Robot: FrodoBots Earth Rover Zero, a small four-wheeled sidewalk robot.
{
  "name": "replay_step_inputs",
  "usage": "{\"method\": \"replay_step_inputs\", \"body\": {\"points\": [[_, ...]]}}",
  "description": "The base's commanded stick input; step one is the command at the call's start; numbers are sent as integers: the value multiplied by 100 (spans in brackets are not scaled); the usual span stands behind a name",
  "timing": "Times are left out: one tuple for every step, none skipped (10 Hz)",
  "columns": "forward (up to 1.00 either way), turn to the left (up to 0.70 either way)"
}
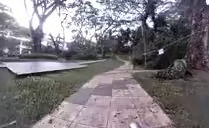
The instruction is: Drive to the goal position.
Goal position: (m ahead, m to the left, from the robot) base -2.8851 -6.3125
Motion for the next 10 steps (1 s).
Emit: {"method": "replay_step_inputs", "body": {"points": [[70,-13],[70,-13],[70,-13],[70,-13],[70,-13],[70,-13],[70,-13],[70,-13],[70,-13],[70,-13]]}}
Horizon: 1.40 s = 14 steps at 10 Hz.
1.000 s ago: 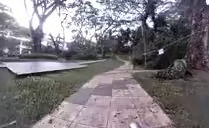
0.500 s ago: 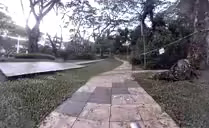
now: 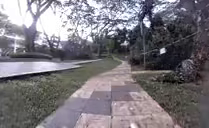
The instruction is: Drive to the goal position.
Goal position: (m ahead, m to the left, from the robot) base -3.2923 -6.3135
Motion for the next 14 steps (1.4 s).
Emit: {"method": "replay_step_inputs", "body": {"points": [[70,-13],[70,-13],[70,-13],[70,-13],[70,-13],[70,-13],[70,-13],[70,-13],[70,-13],[70,-13],[70,-13],[70,-13],[70,-13],[70,-13]]}}
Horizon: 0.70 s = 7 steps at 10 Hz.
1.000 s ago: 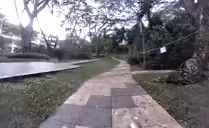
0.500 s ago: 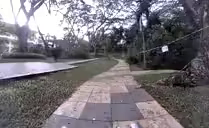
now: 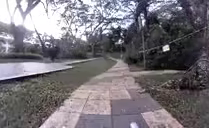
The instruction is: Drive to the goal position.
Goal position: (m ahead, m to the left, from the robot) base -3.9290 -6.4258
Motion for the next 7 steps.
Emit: {"method": "replay_step_inputs", "body": {"points": [[70,-13],[70,-13],[70,-13],[70,-13],[70,-13],[70,-13],[70,-13]]}}
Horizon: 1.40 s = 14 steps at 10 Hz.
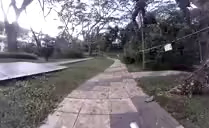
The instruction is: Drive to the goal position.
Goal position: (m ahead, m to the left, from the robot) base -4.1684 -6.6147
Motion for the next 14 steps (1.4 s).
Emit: {"method": "replay_step_inputs", "body": {"points": [[70,-13],[70,-13],[70,-13],[70,-13],[70,-13],[70,-13],[70,-13],[70,-13],[70,-13],[70,-13],[70,-13],[70,-13],[70,-13],[70,-13]]}}
